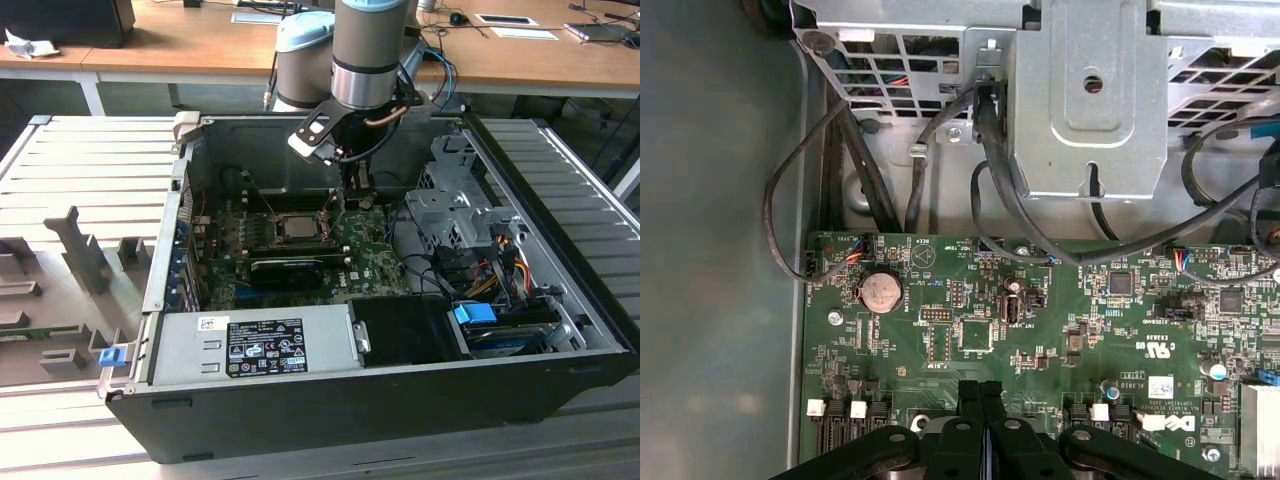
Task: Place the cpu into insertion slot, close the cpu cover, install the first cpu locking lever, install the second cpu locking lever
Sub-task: 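Close the cpu cover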
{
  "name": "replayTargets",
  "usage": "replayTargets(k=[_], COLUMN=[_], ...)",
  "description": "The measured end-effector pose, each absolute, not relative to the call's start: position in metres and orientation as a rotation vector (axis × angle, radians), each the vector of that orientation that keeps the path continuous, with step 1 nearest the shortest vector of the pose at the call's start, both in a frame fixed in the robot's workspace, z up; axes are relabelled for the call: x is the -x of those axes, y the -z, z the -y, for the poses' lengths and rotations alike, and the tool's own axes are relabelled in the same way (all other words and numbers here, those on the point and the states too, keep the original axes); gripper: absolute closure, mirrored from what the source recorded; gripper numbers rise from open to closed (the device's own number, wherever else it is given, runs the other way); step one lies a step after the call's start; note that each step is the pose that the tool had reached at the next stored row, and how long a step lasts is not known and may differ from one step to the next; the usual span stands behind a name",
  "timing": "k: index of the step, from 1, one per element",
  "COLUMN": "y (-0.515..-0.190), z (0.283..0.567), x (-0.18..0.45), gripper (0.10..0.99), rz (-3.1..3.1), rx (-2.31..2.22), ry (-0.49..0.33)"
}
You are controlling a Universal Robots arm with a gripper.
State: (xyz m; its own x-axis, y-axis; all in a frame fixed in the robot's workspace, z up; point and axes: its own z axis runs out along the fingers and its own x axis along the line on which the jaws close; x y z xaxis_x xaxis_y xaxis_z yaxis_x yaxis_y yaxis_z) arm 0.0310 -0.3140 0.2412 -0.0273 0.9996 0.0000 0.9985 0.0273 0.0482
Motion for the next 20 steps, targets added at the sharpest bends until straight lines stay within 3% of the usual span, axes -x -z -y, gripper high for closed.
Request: replayTargets(k=[20], y=[-0.238], z=[0.314], x=[-0.010], gripper=[0.980], rz=[-2.227], rx=[-2.167], ry=[-0.054])
